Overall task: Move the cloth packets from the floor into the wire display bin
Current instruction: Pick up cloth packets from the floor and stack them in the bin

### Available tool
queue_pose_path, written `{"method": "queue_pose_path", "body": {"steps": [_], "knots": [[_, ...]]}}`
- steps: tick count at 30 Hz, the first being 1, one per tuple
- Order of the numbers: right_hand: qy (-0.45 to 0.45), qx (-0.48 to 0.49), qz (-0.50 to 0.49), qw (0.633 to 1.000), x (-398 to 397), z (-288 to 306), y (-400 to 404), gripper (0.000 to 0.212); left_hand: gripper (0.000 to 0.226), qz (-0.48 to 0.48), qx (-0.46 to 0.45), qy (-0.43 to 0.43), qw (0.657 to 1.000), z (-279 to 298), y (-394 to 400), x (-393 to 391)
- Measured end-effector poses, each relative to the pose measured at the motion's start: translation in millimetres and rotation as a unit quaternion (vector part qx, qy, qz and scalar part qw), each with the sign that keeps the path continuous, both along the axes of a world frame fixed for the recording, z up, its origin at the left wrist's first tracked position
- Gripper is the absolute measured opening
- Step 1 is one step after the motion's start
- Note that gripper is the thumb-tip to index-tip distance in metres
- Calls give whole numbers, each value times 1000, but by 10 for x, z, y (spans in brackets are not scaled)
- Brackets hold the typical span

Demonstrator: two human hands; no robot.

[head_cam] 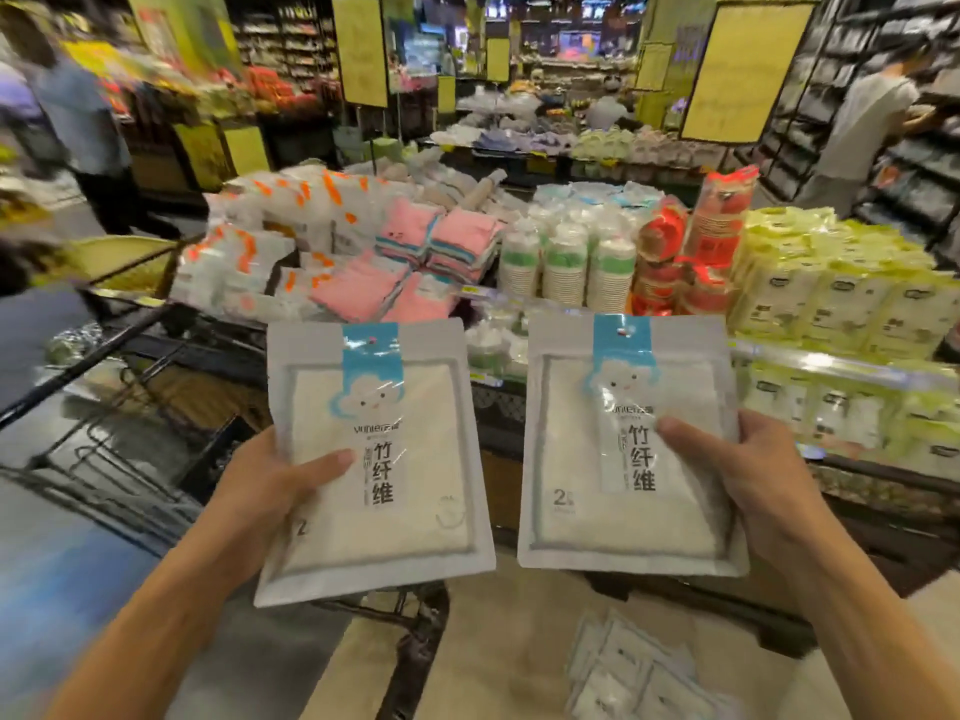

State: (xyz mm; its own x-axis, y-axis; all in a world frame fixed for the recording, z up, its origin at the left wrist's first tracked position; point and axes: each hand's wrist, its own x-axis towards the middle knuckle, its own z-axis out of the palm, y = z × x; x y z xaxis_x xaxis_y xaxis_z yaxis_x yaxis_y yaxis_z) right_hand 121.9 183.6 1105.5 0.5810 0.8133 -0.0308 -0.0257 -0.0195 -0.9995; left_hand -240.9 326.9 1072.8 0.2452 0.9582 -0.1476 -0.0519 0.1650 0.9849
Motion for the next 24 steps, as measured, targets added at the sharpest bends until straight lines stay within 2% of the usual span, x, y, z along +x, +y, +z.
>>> {"method": "queue_pose_path", "body": {"steps": [2,3,6,7,10,11,14,16,19,24], "knots": [[0,0,31,1000,-371,-23,265,27,101,34,3,-3,999,-2,54,-438],[0,0,44,999,-540,-33,396,28,98,47,6,-6,999,-8,85,-651],[13,-9,93,996,-1014,-72,749,27,59,91,1,-9,996,-24,158,-1200],[16,-13,107,994,-1160,-81,845,28,57,104,-3,-12,995,-46,192,-1367],[17,-20,136,990,-1503,-111,1121,28,73,137,-9,-11,991,-99,292,-1748],[14,-21,142,989,-1588,-122,1214,27,73,148,-6,-8,989,-110,326,-1836],[1,-25,166,986,-1788,-165,1524,24,54,181,-8,-17,983,-152,445,-2067],[-1,-28,182,983,-1896,-208,1758,23,54,190,-10,-18,982,-208,553,-2193],[11,-29,201,979,-2029,-303,2127,23,31,232,-19,-7,973,-293,762,-2339],[43,-34,218,974,-2156,-498,2787,23,31,275,-35,-12,961,-310,1243,-2478]]}}
